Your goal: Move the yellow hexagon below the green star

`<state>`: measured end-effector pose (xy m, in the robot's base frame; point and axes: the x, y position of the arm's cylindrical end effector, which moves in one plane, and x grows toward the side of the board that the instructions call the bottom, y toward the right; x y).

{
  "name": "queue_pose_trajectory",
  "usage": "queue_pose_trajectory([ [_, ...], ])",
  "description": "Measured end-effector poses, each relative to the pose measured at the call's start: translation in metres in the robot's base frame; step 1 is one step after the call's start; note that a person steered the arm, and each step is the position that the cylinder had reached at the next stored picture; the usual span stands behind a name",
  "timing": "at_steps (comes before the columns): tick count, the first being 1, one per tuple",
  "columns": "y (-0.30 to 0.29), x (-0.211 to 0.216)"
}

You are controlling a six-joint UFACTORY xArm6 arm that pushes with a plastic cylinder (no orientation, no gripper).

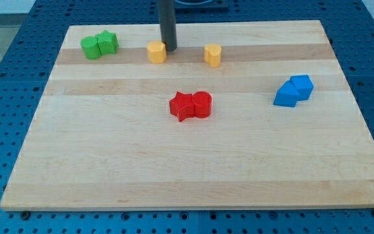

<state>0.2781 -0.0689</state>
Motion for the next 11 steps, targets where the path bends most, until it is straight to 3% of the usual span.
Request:
queue_pose_trajectory([
  [2, -0.05, 0.033],
  [4, -0.003, 0.068],
  [5, -0.006, 0.113],
  [6, -0.013, 0.117],
  [7, -0.061, 0.074],
  [8, -0.075, 0.064],
  [11, -0.104, 0.057],
])
